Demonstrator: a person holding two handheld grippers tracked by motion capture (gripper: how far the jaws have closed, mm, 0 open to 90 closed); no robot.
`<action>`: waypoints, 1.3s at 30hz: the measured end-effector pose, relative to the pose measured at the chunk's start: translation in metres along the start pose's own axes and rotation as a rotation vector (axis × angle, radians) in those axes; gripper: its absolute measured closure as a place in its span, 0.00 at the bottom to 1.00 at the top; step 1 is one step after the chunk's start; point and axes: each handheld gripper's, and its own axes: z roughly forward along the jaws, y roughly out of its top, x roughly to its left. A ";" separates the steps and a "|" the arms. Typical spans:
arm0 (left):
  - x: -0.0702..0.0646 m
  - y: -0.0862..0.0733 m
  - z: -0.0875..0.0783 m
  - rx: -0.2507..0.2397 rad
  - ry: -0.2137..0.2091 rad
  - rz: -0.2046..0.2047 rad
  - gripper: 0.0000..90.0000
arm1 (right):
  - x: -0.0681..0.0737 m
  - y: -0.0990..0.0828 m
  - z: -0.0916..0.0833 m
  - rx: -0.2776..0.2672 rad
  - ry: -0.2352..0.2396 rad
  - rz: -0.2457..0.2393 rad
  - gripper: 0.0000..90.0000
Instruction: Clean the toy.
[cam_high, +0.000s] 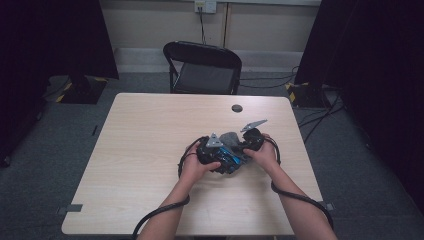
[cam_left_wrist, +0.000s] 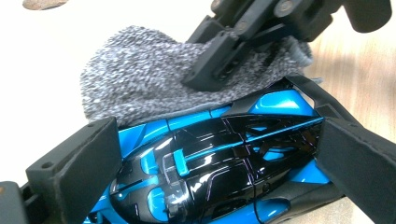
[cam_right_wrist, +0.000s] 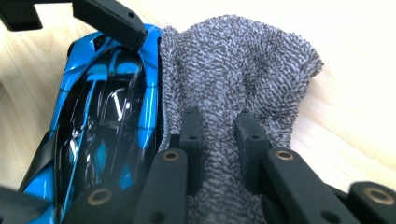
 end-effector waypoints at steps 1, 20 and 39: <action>0.000 0.000 0.000 -0.004 0.001 0.000 0.00 | 0.000 -0.002 -0.001 -0.002 -0.001 0.001 0.85; 0.001 0.000 0.000 0.002 0.000 0.001 0.00 | 0.000 -0.027 -0.024 -0.004 -0.004 0.011 0.85; 0.000 0.001 0.000 0.011 -0.002 0.003 0.00 | 0.003 -0.048 -0.043 -0.005 -0.006 0.024 0.85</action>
